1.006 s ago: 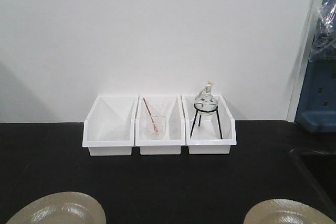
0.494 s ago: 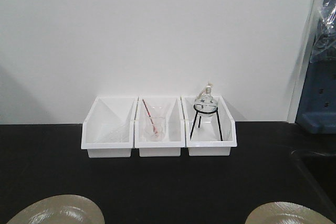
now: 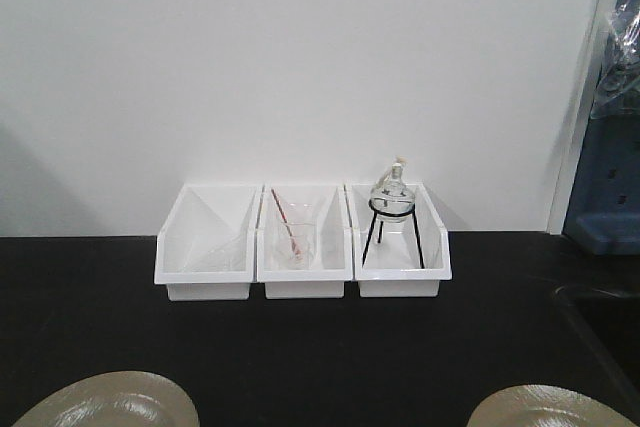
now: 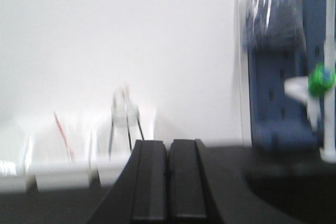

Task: Arrange circular plates on left workspace
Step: 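Drive the base toward the bench and stop facing the white bins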

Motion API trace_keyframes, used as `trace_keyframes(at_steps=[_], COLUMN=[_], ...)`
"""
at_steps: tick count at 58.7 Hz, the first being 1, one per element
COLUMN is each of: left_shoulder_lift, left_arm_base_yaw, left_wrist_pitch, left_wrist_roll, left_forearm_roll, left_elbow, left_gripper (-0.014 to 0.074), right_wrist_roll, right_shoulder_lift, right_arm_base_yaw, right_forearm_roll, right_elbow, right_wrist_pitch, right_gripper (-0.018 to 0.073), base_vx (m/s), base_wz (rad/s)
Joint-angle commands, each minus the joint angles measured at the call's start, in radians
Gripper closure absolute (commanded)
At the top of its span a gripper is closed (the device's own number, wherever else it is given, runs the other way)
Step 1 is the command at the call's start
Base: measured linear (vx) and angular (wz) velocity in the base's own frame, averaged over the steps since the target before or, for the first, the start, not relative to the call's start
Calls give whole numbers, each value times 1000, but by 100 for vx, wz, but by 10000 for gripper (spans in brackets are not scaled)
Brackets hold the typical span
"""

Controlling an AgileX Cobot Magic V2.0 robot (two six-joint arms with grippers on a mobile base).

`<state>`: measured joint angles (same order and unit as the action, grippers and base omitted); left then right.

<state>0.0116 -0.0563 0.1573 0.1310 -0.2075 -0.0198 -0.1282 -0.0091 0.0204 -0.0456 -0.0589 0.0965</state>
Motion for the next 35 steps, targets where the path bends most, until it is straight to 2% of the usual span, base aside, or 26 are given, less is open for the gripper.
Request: trace_keyframes(at_steps=[1,10,22,29,33,35], left_shoulder_lift=[-3,-105,-490,-738,-870,-944], left_arm_base_yaw=[-3,-3,-3,-3,-3,-3], left_wrist_pitch=[115,22,-209,-456,-597,-685], left_wrist_roll=[-70,-15,1,7,48,104], left_forearm_roll=[-120,-87,-95,-183,-265,-346], left_elbow=[97,299,651,836,927,970], left_gripper=[594,594,594,594,594,594], right_wrist_roll=[-6,9,25,92,225,324], right_shoulder_lift=[25,198,585,781,874,917], right_arm_base_yaw=[-5,-5,-5,-5,-5,-5], right_forearm_roll=[3,1,46,238,416,540], right_elbow=[-169,-464,-813,-944,-986,-999], right_wrist_pitch=[109,-83,-352,-535,-635,-683], right_gripper=[564,564,564,564,564,564], base_vx=[0,0,0,0,0,0], base_wz=[0,0,0,0,0,0])
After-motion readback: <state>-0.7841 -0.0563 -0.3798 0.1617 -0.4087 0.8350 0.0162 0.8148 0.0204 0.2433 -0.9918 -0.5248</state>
